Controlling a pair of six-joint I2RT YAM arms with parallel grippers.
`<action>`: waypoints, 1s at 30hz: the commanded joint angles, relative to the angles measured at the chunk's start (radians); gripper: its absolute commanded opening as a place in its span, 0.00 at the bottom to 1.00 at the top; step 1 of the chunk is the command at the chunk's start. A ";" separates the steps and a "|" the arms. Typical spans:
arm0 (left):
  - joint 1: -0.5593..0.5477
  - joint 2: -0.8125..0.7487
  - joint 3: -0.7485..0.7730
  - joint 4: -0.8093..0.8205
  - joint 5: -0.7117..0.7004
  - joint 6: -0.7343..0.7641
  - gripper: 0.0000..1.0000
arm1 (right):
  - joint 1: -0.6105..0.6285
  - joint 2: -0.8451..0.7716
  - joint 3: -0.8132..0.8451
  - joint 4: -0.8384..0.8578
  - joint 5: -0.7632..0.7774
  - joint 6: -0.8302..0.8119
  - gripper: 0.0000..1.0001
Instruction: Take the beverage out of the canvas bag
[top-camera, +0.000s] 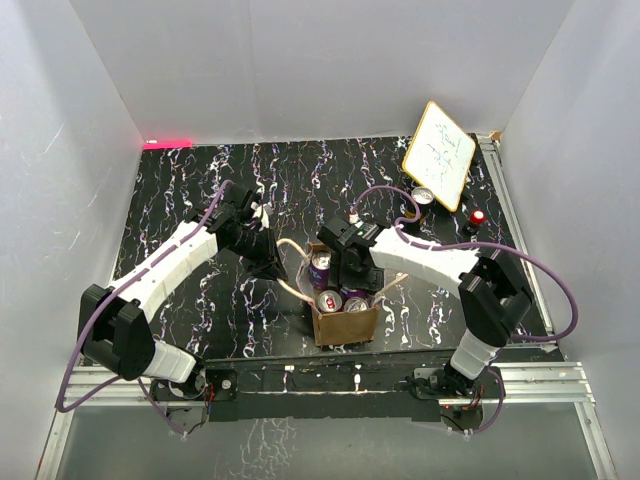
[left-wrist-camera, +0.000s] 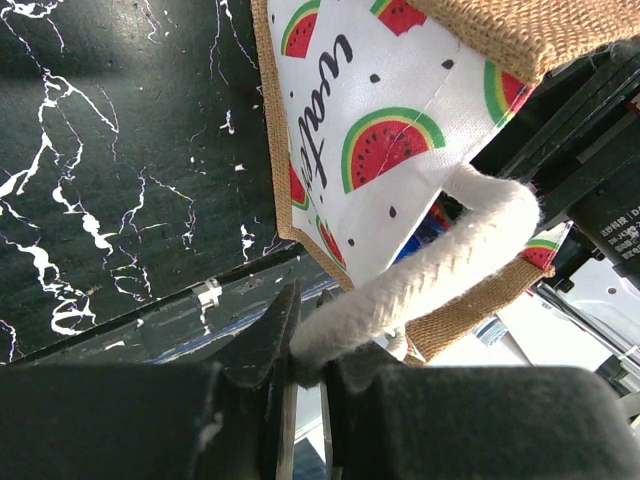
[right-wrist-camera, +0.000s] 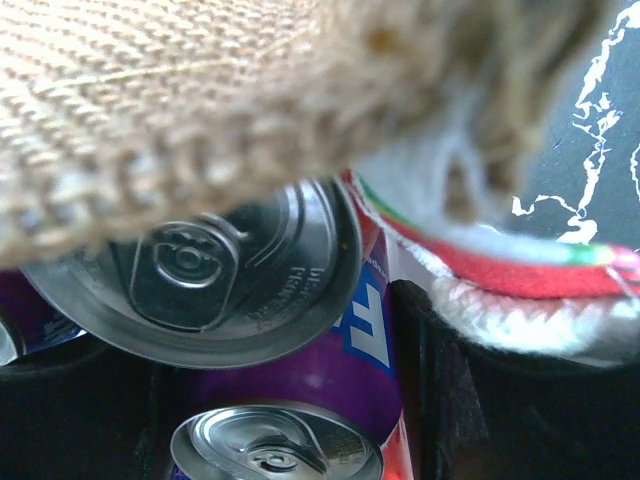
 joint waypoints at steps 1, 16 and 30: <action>0.002 -0.014 0.024 -0.012 0.001 0.008 0.00 | 0.001 -0.060 0.028 0.006 0.013 0.010 0.62; 0.002 -0.029 0.031 -0.013 -0.033 0.001 0.00 | 0.000 -0.313 0.162 -0.009 -0.075 -0.085 0.29; 0.003 -0.003 0.047 -0.028 -0.029 0.023 0.00 | -0.081 -0.431 0.235 0.194 -0.311 -0.197 0.08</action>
